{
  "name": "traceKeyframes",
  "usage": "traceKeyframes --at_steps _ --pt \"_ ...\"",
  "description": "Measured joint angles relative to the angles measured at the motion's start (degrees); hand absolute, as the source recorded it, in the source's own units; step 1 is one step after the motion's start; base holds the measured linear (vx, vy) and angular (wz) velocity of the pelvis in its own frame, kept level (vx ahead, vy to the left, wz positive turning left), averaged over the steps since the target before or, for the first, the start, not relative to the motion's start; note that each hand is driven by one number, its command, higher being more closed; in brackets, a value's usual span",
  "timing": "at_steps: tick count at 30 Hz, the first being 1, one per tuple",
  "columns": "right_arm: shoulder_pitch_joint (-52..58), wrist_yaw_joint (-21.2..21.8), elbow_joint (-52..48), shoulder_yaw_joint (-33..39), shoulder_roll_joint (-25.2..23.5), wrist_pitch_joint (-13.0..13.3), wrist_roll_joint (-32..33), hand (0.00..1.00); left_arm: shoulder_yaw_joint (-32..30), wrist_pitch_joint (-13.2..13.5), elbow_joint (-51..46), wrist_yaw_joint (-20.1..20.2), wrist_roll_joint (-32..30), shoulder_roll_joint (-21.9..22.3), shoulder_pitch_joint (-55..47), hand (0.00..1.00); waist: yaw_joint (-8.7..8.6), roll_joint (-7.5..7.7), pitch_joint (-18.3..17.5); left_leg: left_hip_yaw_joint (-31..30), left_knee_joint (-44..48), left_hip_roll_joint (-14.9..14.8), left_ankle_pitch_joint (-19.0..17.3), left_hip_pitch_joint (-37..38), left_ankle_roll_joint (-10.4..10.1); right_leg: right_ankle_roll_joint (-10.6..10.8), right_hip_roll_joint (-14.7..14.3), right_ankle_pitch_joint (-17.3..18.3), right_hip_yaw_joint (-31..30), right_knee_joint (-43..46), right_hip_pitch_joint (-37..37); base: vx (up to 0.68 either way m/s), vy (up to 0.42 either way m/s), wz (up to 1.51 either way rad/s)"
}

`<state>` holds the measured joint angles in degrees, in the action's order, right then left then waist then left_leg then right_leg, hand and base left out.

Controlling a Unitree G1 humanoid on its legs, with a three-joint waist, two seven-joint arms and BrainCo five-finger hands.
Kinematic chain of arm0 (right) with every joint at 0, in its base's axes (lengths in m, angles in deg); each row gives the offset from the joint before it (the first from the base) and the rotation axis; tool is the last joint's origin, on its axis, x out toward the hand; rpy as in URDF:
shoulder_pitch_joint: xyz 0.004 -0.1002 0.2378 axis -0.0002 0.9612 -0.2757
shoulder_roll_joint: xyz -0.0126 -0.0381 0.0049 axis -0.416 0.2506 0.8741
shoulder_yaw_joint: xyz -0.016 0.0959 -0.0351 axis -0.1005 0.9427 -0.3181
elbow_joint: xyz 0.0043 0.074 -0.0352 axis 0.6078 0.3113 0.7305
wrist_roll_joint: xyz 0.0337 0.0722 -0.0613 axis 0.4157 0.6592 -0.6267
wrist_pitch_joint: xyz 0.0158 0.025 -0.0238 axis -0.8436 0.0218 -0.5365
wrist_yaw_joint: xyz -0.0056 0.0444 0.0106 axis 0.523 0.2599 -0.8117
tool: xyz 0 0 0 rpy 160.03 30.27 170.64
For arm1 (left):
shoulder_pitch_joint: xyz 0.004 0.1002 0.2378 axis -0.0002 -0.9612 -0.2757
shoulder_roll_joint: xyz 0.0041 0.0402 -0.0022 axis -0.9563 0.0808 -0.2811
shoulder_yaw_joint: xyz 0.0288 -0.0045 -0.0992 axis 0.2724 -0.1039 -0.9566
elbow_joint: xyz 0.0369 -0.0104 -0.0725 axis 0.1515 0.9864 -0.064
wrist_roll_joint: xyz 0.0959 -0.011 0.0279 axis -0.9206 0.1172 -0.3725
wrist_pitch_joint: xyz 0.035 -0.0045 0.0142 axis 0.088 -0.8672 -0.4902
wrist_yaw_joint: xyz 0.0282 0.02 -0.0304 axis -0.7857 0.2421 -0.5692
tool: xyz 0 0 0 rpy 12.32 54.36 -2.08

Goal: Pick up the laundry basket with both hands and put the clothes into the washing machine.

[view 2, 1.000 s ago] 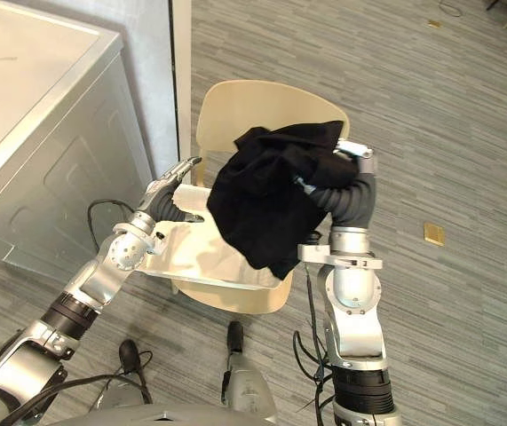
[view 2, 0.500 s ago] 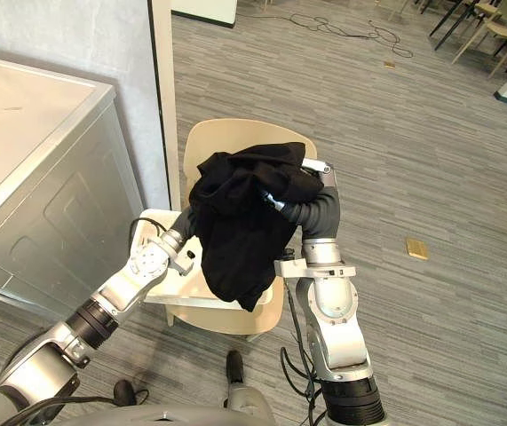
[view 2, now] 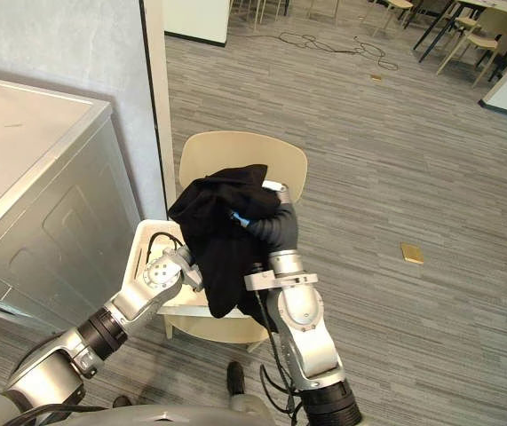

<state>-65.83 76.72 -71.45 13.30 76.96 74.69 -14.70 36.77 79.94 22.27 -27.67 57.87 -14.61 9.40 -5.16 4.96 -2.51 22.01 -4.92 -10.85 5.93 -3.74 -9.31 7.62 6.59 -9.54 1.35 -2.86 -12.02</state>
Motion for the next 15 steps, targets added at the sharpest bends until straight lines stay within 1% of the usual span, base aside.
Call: traceKeyframes --at_steps 8,13,14,15 --pt "0.01 -0.26 1.16 -3.29 -0.35 -0.59 -0.03 1.00 -0.63 0.00 0.05 -2.85 -2.11 0.54 -1.92 1.00 0.32 -0.20 -0.74 -0.21 0.00 -0.02 0.00 0.04 0.00 -0.42 0.01 0.26 0.38 0.10 0.05 0.00 0.000 0.00" --pt "0.03 -0.74 2.21 -3.56 -1.07 -0.59 -0.45 1.00 -2.30 0.03 0.14 -5.37 -3.61 2.47 -4.31 1.00 0.32 -0.31 -1.44 -0.49 0.00 -0.02 0.00 0.04 0.01 -0.43 0.03 0.30 0.71 0.09 0.22 0.00 0.000 0.01" --pt "0.04 -1.03 2.99 -3.55 -1.40 -0.59 -0.55 0.00 -2.52 0.03 0.27 -6.03 -4.21 2.78 -4.90 1.00 0.32 -0.42 -1.69 -0.64 0.00 -0.03 0.00 0.04 0.01 -0.42 0.04 0.35 0.83 0.09 0.30 0.00 0.000 0.05" --pt "0.12 -1.68 3.43 -3.57 -1.79 -0.61 -0.57 0.00 -2.94 0.03 0.44 -6.17 -4.32 3.07 -5.41 1.00 0.35 -0.50 -1.80 -0.76 0.00 -0.04 0.00 0.04 0.01 -0.42 0.04 0.37 0.92 0.09 0.35 0.00 0.000 0.05"
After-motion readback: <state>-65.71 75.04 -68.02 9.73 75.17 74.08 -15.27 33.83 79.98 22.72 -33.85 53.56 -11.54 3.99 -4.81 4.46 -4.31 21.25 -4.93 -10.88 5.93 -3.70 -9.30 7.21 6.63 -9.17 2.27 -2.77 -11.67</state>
